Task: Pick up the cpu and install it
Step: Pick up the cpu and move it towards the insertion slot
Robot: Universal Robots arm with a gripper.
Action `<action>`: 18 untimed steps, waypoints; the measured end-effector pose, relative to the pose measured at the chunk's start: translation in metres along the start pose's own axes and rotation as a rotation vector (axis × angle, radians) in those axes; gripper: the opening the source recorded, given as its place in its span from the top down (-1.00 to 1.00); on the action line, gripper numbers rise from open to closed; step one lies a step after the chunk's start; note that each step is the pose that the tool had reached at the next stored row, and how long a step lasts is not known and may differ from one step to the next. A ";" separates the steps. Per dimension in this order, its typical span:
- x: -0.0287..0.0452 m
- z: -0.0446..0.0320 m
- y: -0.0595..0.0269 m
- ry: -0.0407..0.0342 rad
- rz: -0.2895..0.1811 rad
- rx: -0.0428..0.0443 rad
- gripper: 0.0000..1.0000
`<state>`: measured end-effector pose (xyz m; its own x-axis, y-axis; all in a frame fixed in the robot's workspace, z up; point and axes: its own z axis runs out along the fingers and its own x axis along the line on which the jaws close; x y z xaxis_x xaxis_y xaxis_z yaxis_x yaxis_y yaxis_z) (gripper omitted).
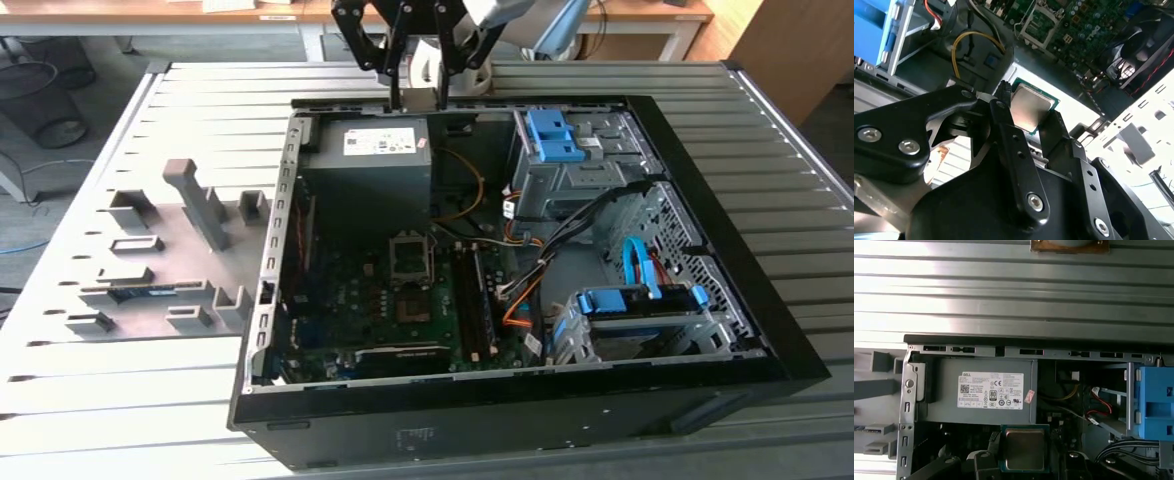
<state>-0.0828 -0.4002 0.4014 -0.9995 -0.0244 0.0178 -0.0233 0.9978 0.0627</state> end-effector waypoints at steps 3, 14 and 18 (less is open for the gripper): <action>0.0001 0.0038 -0.0102 -0.0002 0.002 -0.0004 0.06; -0.0010 0.0193 -0.0223 -0.0003 0.003 -0.0004 0.06; -0.0029 0.0233 -0.0226 -0.0003 0.003 -0.0002 0.06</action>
<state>-0.0798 -0.4212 0.3767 -0.9996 -0.0214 0.0177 -0.0203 0.9978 0.0628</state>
